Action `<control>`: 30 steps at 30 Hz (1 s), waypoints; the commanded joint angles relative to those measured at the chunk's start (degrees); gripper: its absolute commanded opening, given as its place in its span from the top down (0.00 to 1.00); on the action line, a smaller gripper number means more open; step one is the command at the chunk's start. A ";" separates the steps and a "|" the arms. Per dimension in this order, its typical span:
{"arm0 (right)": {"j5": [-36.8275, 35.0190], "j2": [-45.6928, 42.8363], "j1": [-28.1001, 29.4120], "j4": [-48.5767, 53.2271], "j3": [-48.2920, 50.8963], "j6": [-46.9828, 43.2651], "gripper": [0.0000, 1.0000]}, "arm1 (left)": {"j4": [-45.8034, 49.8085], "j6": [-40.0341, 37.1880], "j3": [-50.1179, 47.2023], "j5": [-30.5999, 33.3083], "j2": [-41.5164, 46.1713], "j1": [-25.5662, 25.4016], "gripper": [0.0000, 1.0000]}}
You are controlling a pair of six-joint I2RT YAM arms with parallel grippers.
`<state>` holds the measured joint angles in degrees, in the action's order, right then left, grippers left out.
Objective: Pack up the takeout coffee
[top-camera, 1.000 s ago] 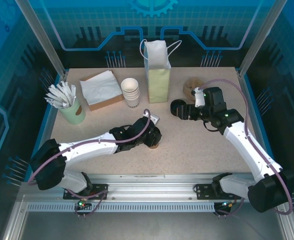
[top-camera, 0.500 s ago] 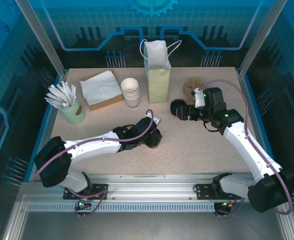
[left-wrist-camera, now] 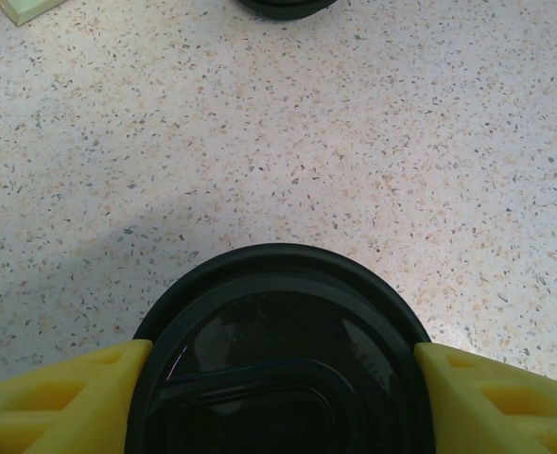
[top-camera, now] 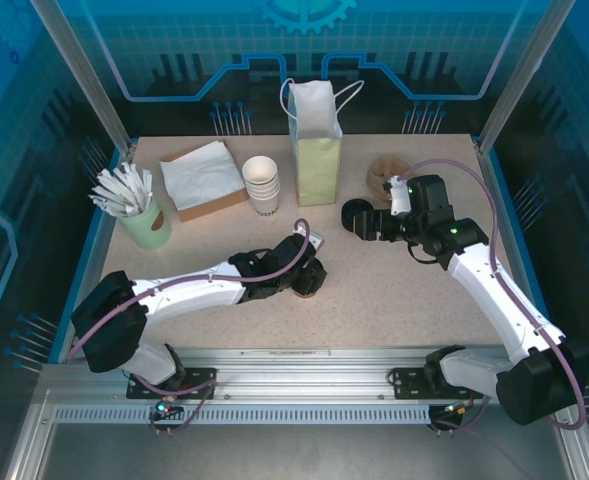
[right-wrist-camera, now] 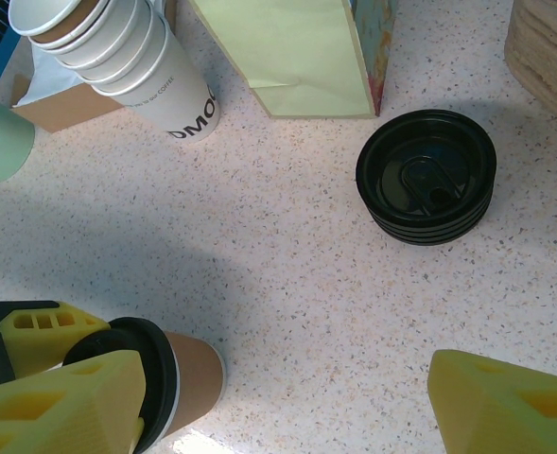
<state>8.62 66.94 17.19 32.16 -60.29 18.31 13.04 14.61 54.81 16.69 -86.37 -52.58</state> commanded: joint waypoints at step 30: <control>1.36 2.15 -0.60 2.47 -1.39 -1.65 0.20 | 18.90 5.04 -2.27 1.74 -7.94 -2.43 0.54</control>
<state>9.43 69.04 17.19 33.34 -60.01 17.69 19.22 17.80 59.02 19.38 -90.37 -54.24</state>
